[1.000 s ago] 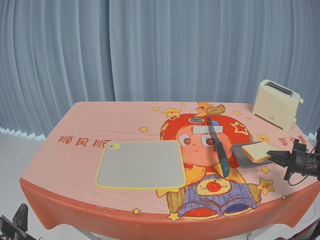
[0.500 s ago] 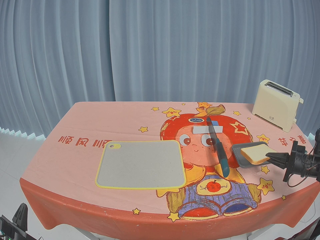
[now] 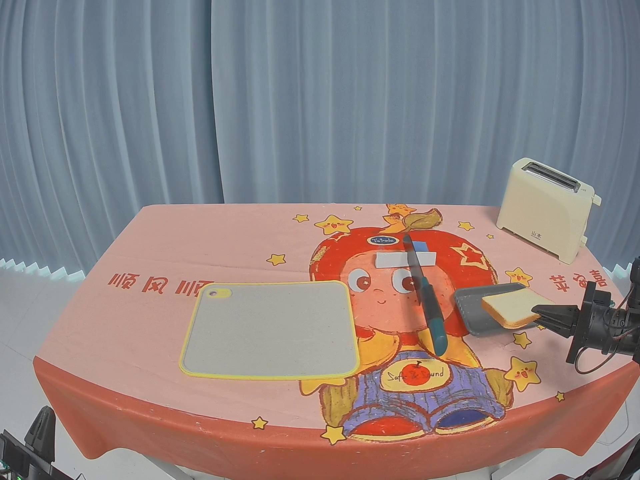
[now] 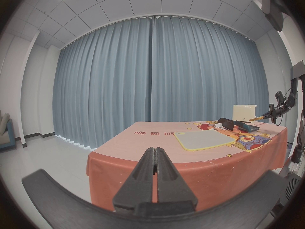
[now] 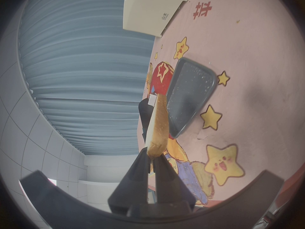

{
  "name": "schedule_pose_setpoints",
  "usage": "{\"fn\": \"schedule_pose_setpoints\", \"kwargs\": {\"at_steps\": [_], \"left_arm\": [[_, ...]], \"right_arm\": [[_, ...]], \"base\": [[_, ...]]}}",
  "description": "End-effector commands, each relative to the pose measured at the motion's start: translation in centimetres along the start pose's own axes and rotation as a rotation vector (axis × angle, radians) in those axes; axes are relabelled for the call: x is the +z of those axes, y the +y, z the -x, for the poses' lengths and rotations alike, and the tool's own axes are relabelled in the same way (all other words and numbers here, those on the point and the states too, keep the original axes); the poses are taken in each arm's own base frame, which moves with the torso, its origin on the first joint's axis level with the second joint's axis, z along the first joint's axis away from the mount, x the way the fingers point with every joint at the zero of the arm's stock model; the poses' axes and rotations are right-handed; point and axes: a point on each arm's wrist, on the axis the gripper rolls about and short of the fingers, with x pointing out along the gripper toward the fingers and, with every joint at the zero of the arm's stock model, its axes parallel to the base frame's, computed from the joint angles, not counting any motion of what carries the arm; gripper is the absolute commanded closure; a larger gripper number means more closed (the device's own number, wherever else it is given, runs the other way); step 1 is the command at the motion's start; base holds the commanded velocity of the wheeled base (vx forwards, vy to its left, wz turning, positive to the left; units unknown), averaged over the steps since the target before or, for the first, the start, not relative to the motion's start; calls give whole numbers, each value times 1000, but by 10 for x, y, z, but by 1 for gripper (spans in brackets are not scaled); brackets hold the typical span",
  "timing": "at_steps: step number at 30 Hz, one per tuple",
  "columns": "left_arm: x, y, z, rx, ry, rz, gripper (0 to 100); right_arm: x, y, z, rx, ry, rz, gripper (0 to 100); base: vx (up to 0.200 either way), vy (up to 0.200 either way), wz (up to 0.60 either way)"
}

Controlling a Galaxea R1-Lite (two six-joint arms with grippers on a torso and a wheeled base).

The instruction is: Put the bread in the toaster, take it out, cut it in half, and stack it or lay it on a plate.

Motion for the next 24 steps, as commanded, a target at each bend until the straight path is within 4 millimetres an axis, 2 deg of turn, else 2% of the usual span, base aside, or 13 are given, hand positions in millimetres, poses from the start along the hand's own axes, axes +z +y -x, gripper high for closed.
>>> {"fn": "schedule_pose_setpoints", "kwargs": {"at_steps": [1, 24], "left_arm": [[-5, 0, -1, 0, 19, 3, 100], [-5, 0, -1, 0, 19, 9, 100]], "right_arm": [[0, 0, 0, 0, 1, 0, 100], [-1, 0, -1, -2, 7, 6, 100]], "base": [[0, -200, 0], [0, -200, 0]]}}
